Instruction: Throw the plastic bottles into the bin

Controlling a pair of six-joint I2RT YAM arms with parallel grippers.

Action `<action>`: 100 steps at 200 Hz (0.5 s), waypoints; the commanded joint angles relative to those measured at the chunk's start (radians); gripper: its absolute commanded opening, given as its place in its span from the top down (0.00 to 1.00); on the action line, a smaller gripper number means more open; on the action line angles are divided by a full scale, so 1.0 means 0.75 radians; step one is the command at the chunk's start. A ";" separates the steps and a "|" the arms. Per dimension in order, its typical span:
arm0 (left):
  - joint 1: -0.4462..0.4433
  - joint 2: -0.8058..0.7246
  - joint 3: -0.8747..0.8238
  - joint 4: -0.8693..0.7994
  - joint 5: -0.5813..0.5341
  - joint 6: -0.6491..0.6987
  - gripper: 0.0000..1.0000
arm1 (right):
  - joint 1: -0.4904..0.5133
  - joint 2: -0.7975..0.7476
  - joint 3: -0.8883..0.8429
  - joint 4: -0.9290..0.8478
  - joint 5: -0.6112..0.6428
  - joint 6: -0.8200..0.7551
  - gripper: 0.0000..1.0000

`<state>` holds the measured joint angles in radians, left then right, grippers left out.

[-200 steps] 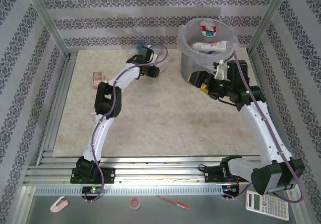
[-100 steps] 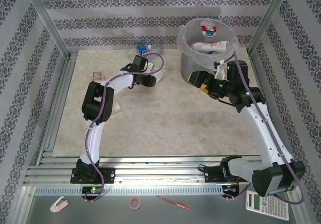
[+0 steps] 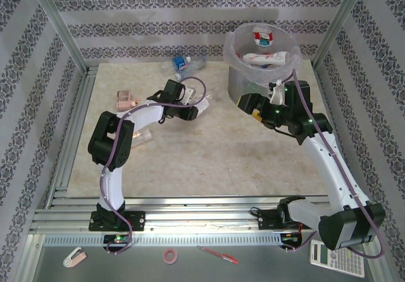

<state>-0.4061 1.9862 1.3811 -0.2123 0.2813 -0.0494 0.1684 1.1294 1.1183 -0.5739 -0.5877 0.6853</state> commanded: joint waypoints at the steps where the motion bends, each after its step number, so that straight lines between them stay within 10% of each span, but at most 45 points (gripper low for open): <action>1: -0.045 -0.094 -0.069 0.061 0.021 -0.035 0.68 | 0.015 -0.031 -0.042 0.013 0.029 0.021 0.02; 100: -0.169 -0.332 -0.256 0.075 0.070 -0.130 0.69 | 0.014 -0.067 -0.180 0.028 0.043 0.073 0.02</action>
<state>-0.5064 1.7878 1.2087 -0.1928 0.3138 -0.1177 0.1684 1.0851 1.0008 -0.5713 -0.5652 0.7170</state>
